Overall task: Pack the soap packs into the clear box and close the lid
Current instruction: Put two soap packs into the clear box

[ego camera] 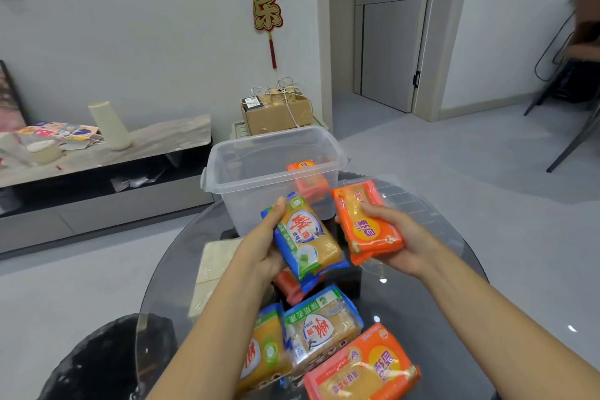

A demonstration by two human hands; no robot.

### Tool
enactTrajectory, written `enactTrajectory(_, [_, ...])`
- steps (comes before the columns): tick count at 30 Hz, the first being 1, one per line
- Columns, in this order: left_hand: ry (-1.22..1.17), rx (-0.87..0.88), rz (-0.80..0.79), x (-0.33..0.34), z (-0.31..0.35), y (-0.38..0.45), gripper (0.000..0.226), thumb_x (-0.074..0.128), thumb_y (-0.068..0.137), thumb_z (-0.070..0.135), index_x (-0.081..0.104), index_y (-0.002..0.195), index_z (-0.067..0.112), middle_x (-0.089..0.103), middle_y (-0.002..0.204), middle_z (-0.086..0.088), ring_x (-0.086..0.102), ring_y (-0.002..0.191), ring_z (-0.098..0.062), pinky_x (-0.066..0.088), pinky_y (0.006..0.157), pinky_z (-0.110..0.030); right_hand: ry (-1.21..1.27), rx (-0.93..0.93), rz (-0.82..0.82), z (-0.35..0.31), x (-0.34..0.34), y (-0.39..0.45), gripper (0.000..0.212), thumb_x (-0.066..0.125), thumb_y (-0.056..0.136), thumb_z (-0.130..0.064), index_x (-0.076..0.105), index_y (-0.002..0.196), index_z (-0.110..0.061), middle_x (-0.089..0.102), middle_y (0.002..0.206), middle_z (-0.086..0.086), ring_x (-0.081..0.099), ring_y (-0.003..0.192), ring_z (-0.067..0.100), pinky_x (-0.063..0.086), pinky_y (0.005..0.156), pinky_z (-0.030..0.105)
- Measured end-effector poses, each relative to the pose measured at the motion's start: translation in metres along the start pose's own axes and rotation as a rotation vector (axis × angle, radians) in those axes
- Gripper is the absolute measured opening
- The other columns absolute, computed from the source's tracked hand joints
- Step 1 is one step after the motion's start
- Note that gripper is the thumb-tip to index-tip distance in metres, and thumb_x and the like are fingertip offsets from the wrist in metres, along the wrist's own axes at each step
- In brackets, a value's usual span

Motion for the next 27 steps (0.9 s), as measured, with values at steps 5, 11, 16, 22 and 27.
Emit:
enactTrajectory(5, [0.018,-0.103,0.036,-0.008,-0.009,-0.002,0.037,0.052,0.091,0.037,0.061,0.088,0.001,0.069,0.085,-0.021,0.058,0.102,-0.035,0.041,0.094,-0.057,-0.059,-0.112,-0.063,-0.006,0.009,-0.005,0.039,0.069,0.064,-0.026,0.063,0.100,-0.011,0.077,0.076,0.006,0.074,0.063,0.017,0.059,0.053,0.028])
enactTrajectory(11, [0.069,-0.208,-0.091,0.012,-0.024,-0.006,0.029,0.044,0.097,0.025,0.060,0.094,0.001,0.071,0.093,-0.021,0.057,0.113,-0.034,0.044,0.088,-0.051,-0.110,-0.156,-0.042,0.000,0.017,-0.004,0.043,0.069,0.062,-0.034,0.067,0.097,-0.010,0.078,0.075,0.007,0.074,0.060,0.016,0.059,0.053,0.023])
enactTrajectory(16, [0.111,-0.179,-0.136,0.019,-0.023,-0.010,0.031,0.046,0.096,0.028,0.057,0.110,0.003,0.065,0.106,-0.019,0.062,0.098,-0.032,0.046,0.088,-0.052,-0.036,-0.110,-0.034,0.016,0.025,-0.001,0.024,0.061,0.084,-0.029,0.066,0.098,-0.010,0.078,0.072,0.007,0.073,0.058,0.016,0.059,0.051,0.025])
enactTrajectory(22, [0.089,-0.032,-0.112,0.025,-0.009,-0.018,0.044,0.059,0.088,0.026,0.055,0.123,0.000,0.062,0.120,-0.023,0.061,0.110,-0.035,0.053,0.084,-0.051,-0.046,-0.052,-0.055,0.018,0.036,-0.007,0.030,0.056,0.088,-0.038,0.064,0.107,-0.016,0.078,0.074,0.005,0.074,0.061,0.016,0.058,0.053,0.028])
enactTrajectory(27, [0.425,0.077,-0.213,0.042,0.010,-0.040,0.058,0.071,0.072,0.040,0.055,0.125,0.024,0.075,0.104,-0.004,0.074,0.085,-0.018,0.061,0.064,-0.036,-0.062,-0.234,-0.057,-0.012,0.056,-0.016,0.021,0.058,0.088,-0.033,0.065,0.103,-0.020,0.079,0.084,0.006,0.075,0.071,0.020,0.060,0.060,0.035])
Point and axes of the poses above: each hand's wrist, its own y-axis towards the middle knuckle, its own x-axis out of the palm, z = x × y, the point moved 7 cm from there along y, towards the middle knuckle
